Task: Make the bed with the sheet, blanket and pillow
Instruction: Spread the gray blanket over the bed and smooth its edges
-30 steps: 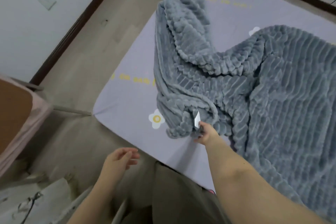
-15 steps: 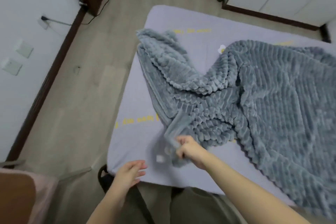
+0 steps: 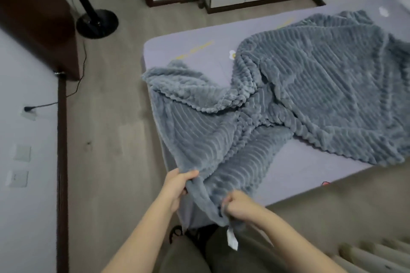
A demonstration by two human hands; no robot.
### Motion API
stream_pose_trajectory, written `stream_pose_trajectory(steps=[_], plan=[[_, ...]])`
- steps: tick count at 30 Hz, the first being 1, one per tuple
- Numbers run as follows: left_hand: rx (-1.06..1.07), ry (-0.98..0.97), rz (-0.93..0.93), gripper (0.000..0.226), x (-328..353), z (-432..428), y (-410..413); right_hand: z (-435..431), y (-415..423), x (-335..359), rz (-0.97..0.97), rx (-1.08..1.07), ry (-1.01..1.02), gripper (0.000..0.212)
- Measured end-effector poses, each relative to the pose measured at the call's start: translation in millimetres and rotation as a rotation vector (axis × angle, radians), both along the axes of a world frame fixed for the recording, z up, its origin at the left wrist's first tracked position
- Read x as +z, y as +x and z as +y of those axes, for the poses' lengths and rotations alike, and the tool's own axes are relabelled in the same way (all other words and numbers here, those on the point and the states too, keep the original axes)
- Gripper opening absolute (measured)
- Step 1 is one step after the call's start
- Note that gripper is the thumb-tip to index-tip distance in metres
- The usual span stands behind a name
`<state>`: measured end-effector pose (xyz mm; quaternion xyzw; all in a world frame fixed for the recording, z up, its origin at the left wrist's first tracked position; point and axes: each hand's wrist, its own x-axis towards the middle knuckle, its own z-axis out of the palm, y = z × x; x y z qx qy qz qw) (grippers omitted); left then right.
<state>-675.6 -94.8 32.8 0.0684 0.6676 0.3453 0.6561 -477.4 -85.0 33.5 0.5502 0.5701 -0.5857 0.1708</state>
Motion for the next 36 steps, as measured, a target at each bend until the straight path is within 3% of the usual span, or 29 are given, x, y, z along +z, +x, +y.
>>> stream_pose_trajectory(steps=[1,2,4,5,6,7,9,10,12,16,19,21,23,24,26,28,30,33,35,36], plan=[[-0.077,0.025,0.005,0.029,5,11,6,6,7,-3,-0.071,0.064,0.135,0.021],[-0.154,0.044,-0.004,0.031,11,20,15,11,12,-6,-0.085,0.091,0.215,0.046],[-0.281,0.066,-0.032,0.034,21,37,36,20,9,-3,0.077,-0.094,0.262,0.109],[-0.333,0.080,-0.047,0.033,25,45,46,23,5,-3,0.154,-0.224,0.315,0.122],[-0.365,0.096,-0.067,0.032,28,53,54,28,0,-1,0.200,-0.359,0.368,0.120],[-0.367,0.113,-0.088,0.029,30,62,59,34,-4,1,0.225,-0.469,0.419,0.102],[-0.303,0.117,-0.095,0.018,31,80,60,48,-4,3,0.195,-0.613,0.470,0.040],[-0.258,0.091,-0.077,0.015,28,89,56,54,-5,6,0.181,-0.639,0.462,0.023],[-0.169,-0.005,-0.079,0.012,21,104,45,63,-9,11,0.216,-0.662,0.386,0.022],[0.025,-0.195,-0.306,0.010,-3,134,7,68,-36,20,0.368,-0.764,0.255,0.033],[0.073,-0.250,-0.427,0.024,-23,166,-32,67,-54,19,0.402,-0.884,0.206,0.017],[0.075,-0.272,-0.443,0.031,-32,191,-62,64,-60,21,0.397,-0.859,0.178,0.040],[-0.030,-0.265,-0.422,0.038,-34,229,-95,56,-73,22,0.288,-0.733,0.084,0.072],[-0.100,-0.261,-0.391,0.040,-32,251,-112,51,-81,22,0.203,-0.649,0.021,0.074],[-0.212,-0.252,-0.285,0.032,-15,305,-139,49,-93,20,-0.033,-0.521,0.022,0.044],[-0.281,-0.198,-0.213,0.014,19,357,-152,70,-96,38,-0.339,-0.557,0.144,0.008],[-0.381,-0.025,-0.253,0.009,68,406,-147,101,-91,74,-0.599,-0.756,0.381,0.016],[-0.430,0.366,-0.569,0.019,140,454,-131,129,-72,142,-0.799,-1.133,1.172,0.008],[-0.412,0.605,-0.722,0.035,163,461,-137,125,-70,173,-0.932,-1.119,1.748,0.014],[-0.420,0.669,-0.830,0.044,162,457,-145,118,-74,178,-0.898,-1.133,1.932,0.013]])
